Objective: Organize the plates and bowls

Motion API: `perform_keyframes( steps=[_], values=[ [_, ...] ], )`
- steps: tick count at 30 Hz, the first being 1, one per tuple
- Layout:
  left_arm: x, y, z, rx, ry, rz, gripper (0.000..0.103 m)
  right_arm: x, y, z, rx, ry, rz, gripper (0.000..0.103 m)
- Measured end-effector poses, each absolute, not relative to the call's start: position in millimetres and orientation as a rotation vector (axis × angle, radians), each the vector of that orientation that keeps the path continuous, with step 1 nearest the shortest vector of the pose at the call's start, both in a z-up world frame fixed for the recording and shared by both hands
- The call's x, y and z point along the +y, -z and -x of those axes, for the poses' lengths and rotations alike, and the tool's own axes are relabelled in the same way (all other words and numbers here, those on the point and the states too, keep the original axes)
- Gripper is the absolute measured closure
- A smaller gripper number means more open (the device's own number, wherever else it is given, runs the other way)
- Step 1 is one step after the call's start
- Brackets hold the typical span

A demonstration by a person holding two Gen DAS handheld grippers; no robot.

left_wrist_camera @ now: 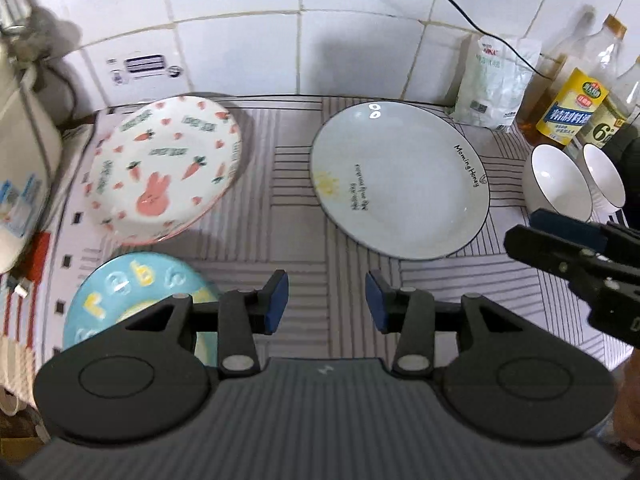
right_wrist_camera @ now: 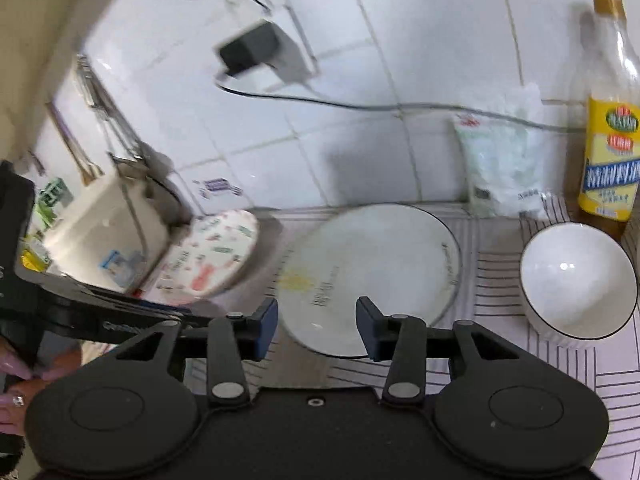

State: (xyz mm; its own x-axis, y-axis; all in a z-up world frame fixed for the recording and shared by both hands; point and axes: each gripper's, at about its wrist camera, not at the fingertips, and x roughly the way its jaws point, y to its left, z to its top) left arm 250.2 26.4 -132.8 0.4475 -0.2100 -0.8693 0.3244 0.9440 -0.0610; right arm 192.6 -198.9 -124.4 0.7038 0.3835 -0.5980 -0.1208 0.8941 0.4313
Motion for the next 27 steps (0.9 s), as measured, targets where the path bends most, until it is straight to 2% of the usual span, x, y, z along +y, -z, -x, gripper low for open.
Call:
perform_keyframes(
  steps=[4,10,21,23,27],
  values=[
    [48.7,125.3,-230.4,1.041,0.323,-0.1,0.053,-184.3,109.2,-178.0,0.731,-0.335,-0.352,0.048],
    [72.8,120.2,-213.2,1.04,0.284,-0.08,0.053,-161.8,101.2,-165.9,0.735,-0.418,-0.301,0.039],
    [111.2,127.3,-195.7,1.043,0.217,-0.043,0.047,-126.1,104.8,-171.6,0.82,-0.535,-0.248,0.038],
    [118.1,134.8,-192.7,1.046,0.205,-0.048,0.045,-115.8,110.3,-173.7,0.834,-0.56,-0.246,0.038],
    [119.9,142.5,-182.1,0.992,0.19,-0.13,0.032,-98.6,122.0,-177.6,0.847,-0.611,-0.258,0.038]
  ],
)
